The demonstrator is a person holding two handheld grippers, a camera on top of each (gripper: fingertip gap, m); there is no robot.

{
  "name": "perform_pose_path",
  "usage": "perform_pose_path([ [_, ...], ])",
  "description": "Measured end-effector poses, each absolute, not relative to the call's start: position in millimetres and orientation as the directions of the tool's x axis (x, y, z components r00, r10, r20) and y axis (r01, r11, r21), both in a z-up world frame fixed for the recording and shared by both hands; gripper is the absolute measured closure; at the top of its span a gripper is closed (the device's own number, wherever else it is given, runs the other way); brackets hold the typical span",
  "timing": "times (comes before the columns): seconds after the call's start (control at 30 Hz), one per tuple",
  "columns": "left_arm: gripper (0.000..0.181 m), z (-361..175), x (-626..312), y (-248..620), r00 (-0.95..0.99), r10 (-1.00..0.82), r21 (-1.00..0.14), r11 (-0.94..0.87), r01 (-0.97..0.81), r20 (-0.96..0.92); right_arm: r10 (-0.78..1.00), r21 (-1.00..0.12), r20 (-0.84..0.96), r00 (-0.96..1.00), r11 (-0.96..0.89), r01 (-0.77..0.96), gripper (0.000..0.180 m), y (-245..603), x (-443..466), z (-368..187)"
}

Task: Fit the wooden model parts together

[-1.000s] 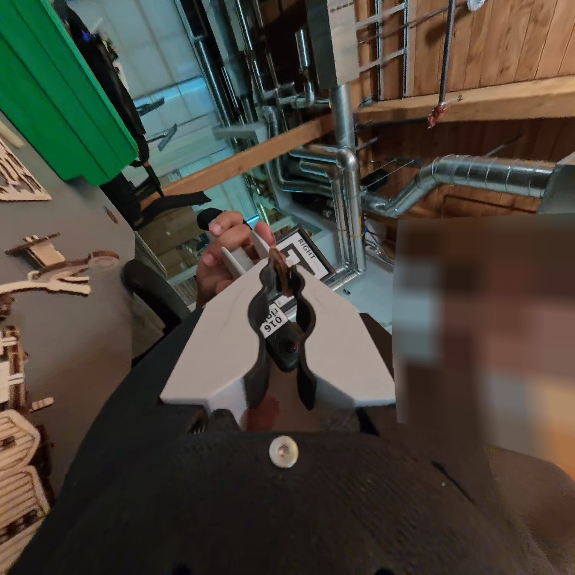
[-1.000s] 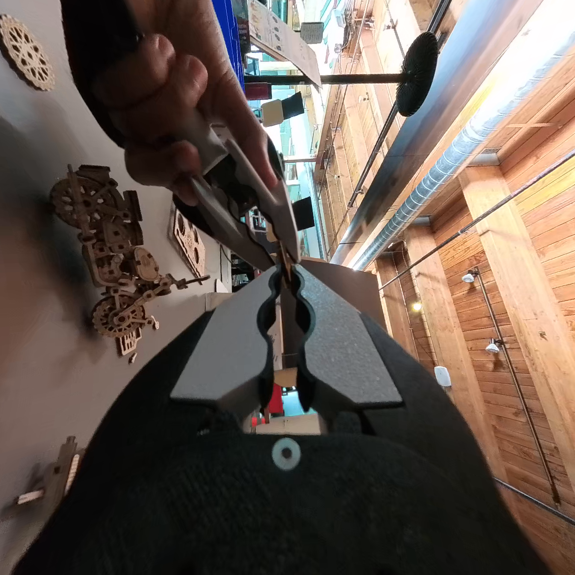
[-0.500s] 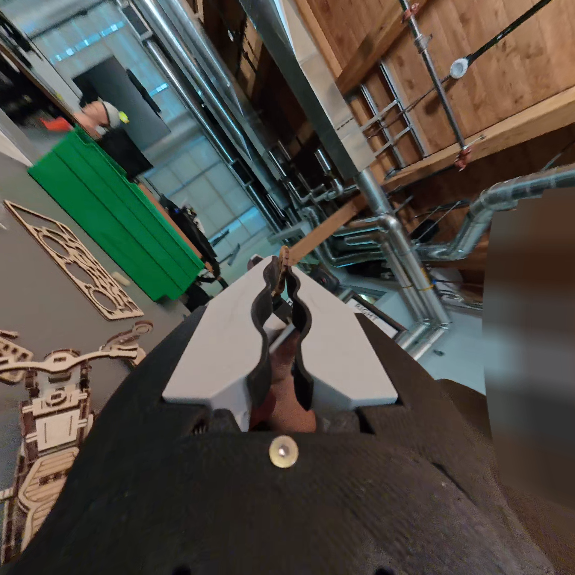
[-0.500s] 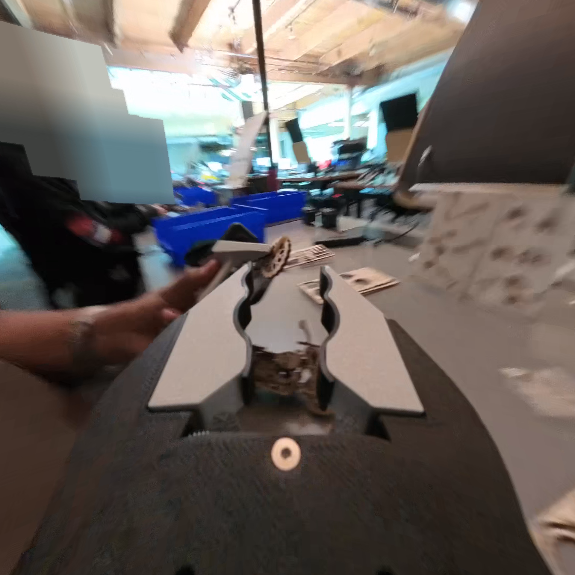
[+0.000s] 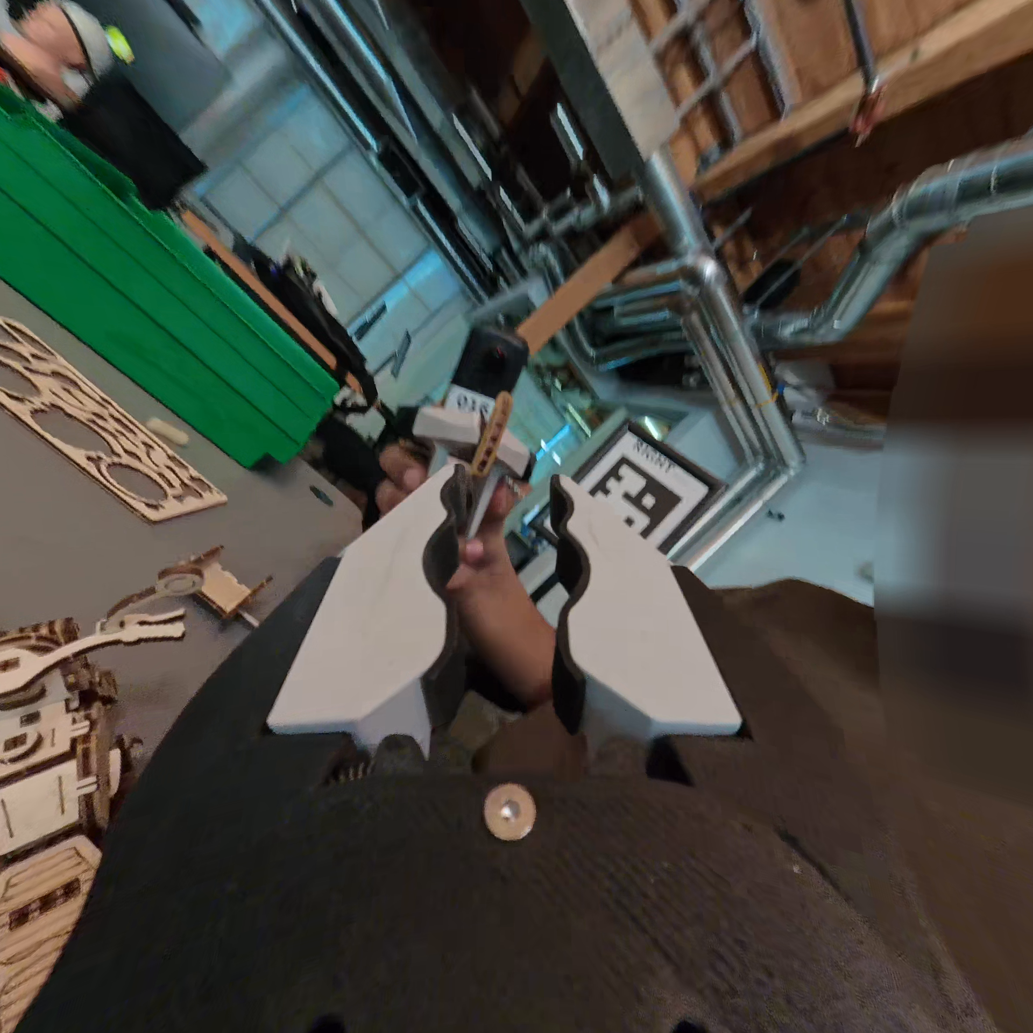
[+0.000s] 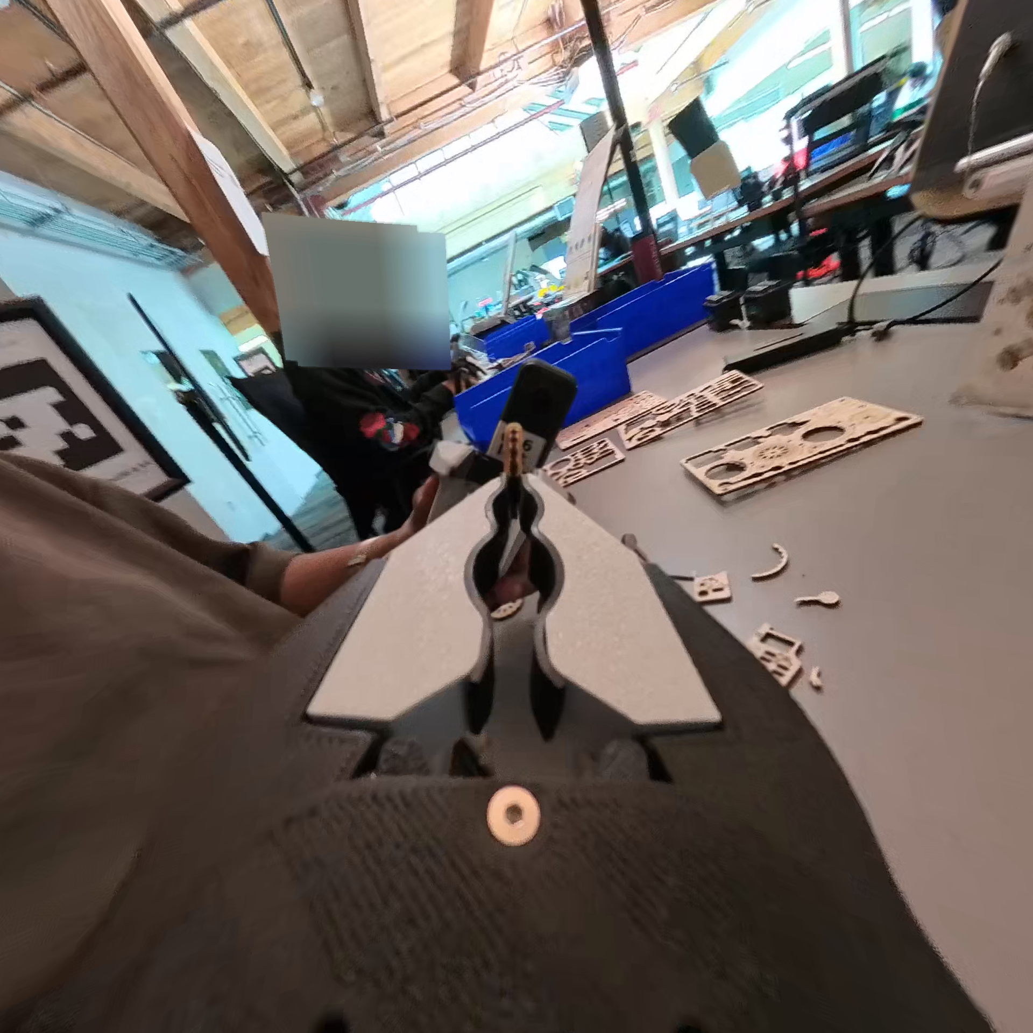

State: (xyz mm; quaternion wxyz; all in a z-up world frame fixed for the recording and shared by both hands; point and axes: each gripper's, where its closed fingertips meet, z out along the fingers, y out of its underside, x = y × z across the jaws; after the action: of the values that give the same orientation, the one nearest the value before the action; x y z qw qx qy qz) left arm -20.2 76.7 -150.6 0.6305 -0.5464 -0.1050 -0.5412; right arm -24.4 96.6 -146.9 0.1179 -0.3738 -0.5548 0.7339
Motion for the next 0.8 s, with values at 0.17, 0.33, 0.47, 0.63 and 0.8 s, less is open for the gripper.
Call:
perform_pose_path([
  [0.17, 0.145, -163, -7, 79, 0.452, -0.538, -0.654, -0.272, 0.705, 0.712, 0.410, -0.826, -0.562, -0.718, -0.322, 0.462, 0.177, 95, -10, -168],
  [0.33, 0.153, -176, 5, 82, 0.476, -0.521, -0.686, -0.353, 0.635, 0.709, 0.285, -0.788, -0.610, -0.740, -0.323, 0.525, 0.178, 86, 0, -167],
  [0.47, 0.167, -170, 14, 78, 0.479, -0.572, -0.723, -0.337, 0.603, 0.666, 0.275, -0.796, -0.604, -0.748, -0.265, 0.544, 0.177, 77, 5, -171],
  [0.63, 0.171, -167, 22, 69, 0.426, -0.620, -0.726, -0.378, 0.575, 0.659, 0.220, -0.786, -0.616, -0.757, -0.238, 0.570, 0.176, 72, 13, -171],
  [0.8, 0.168, -166, 25, 65, 0.372, -0.634, -0.704, -0.416, 0.575, 0.678, 0.205, -0.786, -0.617, -0.760, -0.209, 0.582, 0.176, 68, 18, -172],
])
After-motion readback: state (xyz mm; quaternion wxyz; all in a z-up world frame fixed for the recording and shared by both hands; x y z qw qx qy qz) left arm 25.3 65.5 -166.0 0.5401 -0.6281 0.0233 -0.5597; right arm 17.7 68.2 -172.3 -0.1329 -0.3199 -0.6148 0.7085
